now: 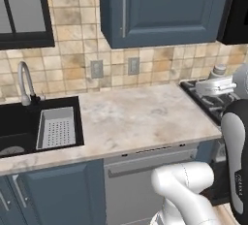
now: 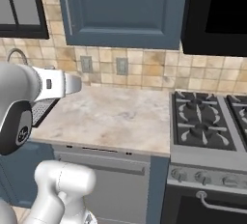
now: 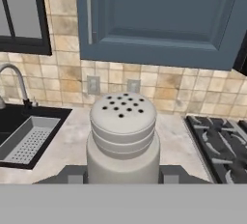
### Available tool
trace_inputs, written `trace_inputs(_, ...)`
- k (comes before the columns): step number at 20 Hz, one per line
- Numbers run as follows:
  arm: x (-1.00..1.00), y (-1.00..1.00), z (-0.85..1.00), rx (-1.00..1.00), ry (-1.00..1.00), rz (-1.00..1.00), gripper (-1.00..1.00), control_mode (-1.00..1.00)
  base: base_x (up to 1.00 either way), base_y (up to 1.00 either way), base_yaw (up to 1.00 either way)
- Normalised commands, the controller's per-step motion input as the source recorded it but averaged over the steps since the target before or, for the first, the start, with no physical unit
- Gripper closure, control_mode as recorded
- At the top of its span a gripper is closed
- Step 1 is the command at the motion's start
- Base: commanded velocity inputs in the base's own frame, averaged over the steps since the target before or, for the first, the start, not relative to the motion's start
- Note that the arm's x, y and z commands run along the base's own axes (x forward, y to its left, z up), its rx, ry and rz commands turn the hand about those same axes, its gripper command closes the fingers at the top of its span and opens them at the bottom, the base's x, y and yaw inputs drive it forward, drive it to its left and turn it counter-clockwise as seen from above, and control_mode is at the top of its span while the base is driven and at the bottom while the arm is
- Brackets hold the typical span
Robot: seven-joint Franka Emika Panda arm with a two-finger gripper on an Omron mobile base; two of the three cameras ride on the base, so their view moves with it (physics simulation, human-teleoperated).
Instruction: Take 2 condiments from the cabinet and move them on the counter near the stove.Make sure the condiments are lined up with each other, next to each other.
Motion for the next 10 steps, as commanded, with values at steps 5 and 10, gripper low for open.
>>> trace_inputs(5,0.0,0.0,0.0,0.0,0.0,0.0,1.0,1.0,0.5,-0.15,0.1)
trace_inputs(10,0.0,0.0,0.0,0.0,0.0,0.0,1.0,1.0,0.47,-0.17,0.09)
